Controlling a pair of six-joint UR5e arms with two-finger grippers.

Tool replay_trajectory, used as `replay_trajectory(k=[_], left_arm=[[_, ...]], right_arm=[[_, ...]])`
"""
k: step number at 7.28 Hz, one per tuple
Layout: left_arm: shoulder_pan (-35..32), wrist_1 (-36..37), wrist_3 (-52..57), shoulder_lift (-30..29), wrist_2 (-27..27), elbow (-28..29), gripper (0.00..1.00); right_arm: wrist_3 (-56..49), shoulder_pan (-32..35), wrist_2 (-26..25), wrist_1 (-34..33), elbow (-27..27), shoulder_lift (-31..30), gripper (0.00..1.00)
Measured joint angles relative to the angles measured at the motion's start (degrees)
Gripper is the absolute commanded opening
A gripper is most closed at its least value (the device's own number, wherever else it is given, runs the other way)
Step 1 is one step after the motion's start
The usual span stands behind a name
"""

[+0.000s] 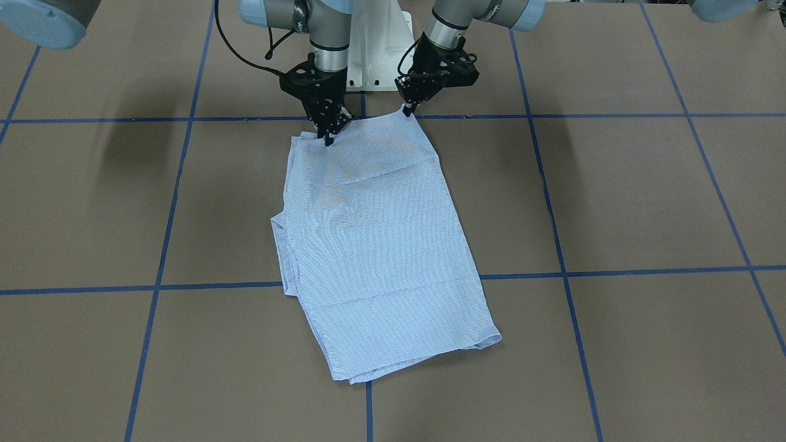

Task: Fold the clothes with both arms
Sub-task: 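Grasp the near edge of the shirt with both grippers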

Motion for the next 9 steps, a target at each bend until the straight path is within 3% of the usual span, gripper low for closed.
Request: replay_trajectory(k=[5,7,9], left_arm=[[-0.1,0.0,0.1,0.0,0.0,-0.6,0.00],[-0.4,0.1,0.6,0.3,-0.2,-3.2,0.00],[-0.5,3.3,1.7,1.4,-1.2,-10.7,0.00]], right_arm=[[1.6,0.7,-0.4,0.4,1.9,0.0,0.00],[1.5,1.6,-0.4,-0.1,6.6,-0.8,0.00],[1.4,2.0,0.0,-5.5,14.5,-1.2,0.00]])
